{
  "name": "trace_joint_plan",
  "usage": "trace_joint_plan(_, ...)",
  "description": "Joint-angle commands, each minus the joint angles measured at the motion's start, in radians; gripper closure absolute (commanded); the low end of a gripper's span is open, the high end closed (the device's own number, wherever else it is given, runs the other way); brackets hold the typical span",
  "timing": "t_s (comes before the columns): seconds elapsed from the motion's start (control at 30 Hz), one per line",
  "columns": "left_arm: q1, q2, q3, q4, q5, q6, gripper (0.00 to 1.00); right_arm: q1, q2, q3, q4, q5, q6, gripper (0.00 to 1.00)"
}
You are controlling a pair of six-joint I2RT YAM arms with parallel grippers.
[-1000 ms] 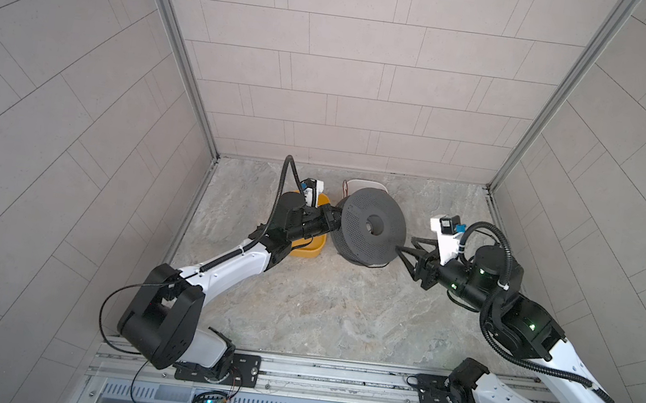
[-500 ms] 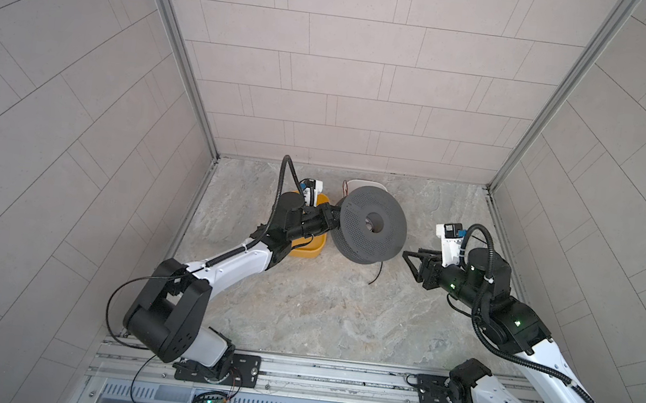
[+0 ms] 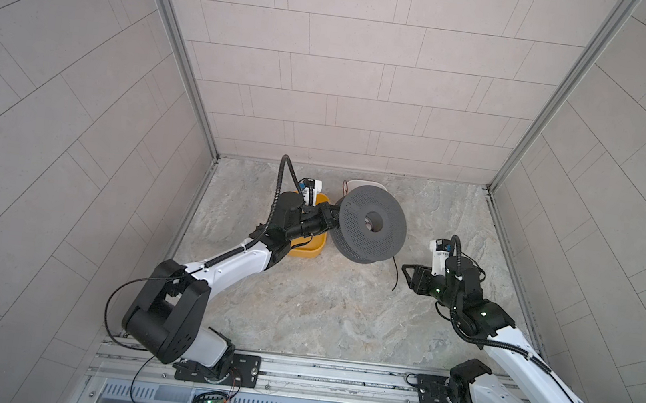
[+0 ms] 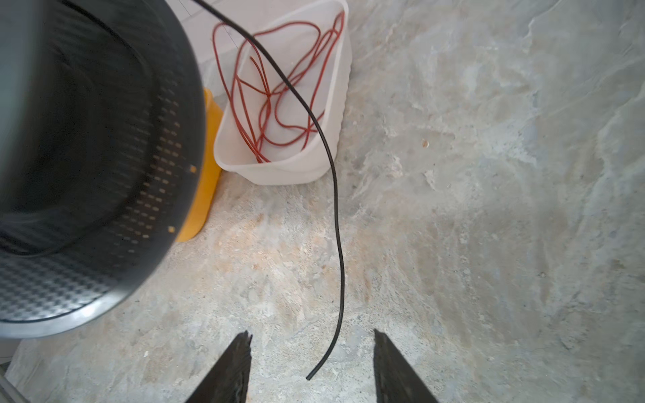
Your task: Wrap the cables
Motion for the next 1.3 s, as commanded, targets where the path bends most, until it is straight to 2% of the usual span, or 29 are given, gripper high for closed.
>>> trace_joint_plan(0.0,0.005,-0.060,0.009,0.082,0.022,-0.016,1.00,-0.004,0.074,-0.015,0.141,-0.011,0.049,0.44)
trace_joint_plan(0.17,0.005,-0.060,0.009,0.079,0.026,-0.017,1.00,-0.004,0.232,0.002,0.205,-0.008,0.049,0.44)
trace_joint_plan(0.43,0.005,-0.060,0.006,0.082,0.027,-0.016,1.00,-0.004,0.401,-0.001,0.390,-0.105,0.128,0.46)
trace_joint_plan(0.5,0.005,-0.059,0.006,0.082,0.024,-0.016,1.00,-0.004,0.431,0.000,0.409,-0.117,0.144,0.48)
trace_joint_plan(0.57,0.005,-0.060,0.008,0.081,0.023,-0.015,1.00,-0.004,0.451,0.000,0.410,-0.128,0.154,0.54)
trace_joint_plan(0.67,0.005,-0.055,0.011,0.071,0.013,-0.005,1.00,-0.004,0.452,-0.004,0.397,-0.154,0.154,0.72)
trace_joint_plan(0.73,0.006,-0.056,0.011,0.069,0.001,-0.005,1.00,-0.003,0.438,-0.014,0.396,-0.163,0.157,0.79)
trace_joint_plan(0.8,0.005,-0.058,0.012,0.069,-0.023,-0.005,1.00,-0.003,0.409,-0.023,0.380,-0.163,0.160,0.90)
trace_joint_plan(0.9,0.005,-0.058,0.019,0.066,-0.042,-0.010,1.00,-0.001,0.366,-0.036,0.353,-0.158,0.163,0.97)
trace_joint_plan(0.97,0.005,-0.054,0.025,0.066,-0.044,-0.013,1.00,-0.001,0.350,-0.041,0.339,-0.148,0.155,0.94)
trace_joint_plan(1.07,0.005,-0.048,0.028,0.075,-0.036,-0.021,1.00,-0.003,0.347,-0.032,0.303,-0.118,0.125,0.70)
trace_joint_plan(1.1,0.005,-0.049,0.028,0.076,-0.031,-0.021,1.00,-0.003,0.349,-0.026,0.300,-0.109,0.114,0.66)
trace_joint_plan(1.27,0.005,-0.064,0.023,0.061,-0.024,-0.013,1.00,-0.003,0.355,-0.010,0.260,-0.060,0.079,0.58)
